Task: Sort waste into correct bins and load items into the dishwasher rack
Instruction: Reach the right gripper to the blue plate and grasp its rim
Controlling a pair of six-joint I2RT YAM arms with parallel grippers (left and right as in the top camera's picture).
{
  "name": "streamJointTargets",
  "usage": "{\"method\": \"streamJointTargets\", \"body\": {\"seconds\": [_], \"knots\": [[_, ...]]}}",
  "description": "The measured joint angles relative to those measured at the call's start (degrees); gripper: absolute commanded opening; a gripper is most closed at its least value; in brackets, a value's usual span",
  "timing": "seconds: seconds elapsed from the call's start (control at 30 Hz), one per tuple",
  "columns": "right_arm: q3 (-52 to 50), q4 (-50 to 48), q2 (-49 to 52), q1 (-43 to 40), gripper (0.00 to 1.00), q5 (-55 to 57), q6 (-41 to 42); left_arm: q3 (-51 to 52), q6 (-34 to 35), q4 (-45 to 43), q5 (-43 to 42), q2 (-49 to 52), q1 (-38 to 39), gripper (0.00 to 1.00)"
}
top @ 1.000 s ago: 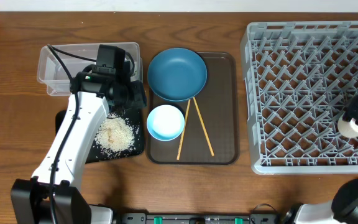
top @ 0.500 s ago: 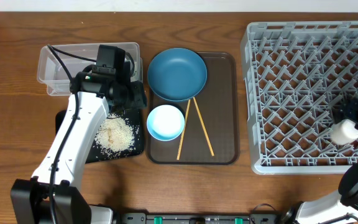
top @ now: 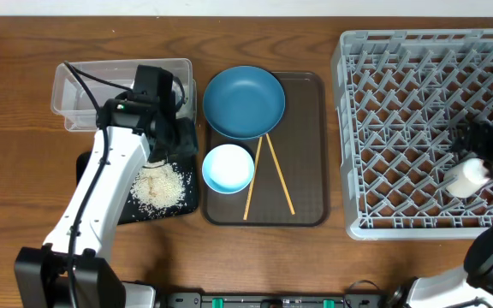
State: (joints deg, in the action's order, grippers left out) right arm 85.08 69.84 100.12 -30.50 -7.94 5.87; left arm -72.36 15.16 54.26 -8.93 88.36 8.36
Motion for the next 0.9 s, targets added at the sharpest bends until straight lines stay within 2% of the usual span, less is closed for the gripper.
{"method": "streamJointTargets", "body": {"seconds": [0.13, 0.3, 0.4, 0.67, 0.9], "knots": [[2.3, -7.6, -5.2, 3.9, 0.91, -6.7, -0.2, 0.0, 0.0, 1.4, 1.9, -1.3, 0.0, 0.56], [4.3, -19.0, -12.3, 14.5, 0.91, -12.6, -0.2, 0.0, 0.5, 2.2, 3.5, -2.0, 0.0, 0.57], [4.7, -23.4, -12.9, 21.9, 0.91, -13.9, -0.2, 0.0, 2.2, 2.7, 4.7, -2.0, -0.3, 0.57], [4.7, -28.6, -3.5, 39.1, 0.87, -9.9, 0.9, 0.0, 5.4, 5.4, 5.9, -3.3, -7.3, 0.62], [4.6, -35.6, 9.1, 48.5, 0.74, -4.8, 5.5, 0.0, 6.0, 7.3, 6.3, -4.2, -9.9, 0.63]]}}
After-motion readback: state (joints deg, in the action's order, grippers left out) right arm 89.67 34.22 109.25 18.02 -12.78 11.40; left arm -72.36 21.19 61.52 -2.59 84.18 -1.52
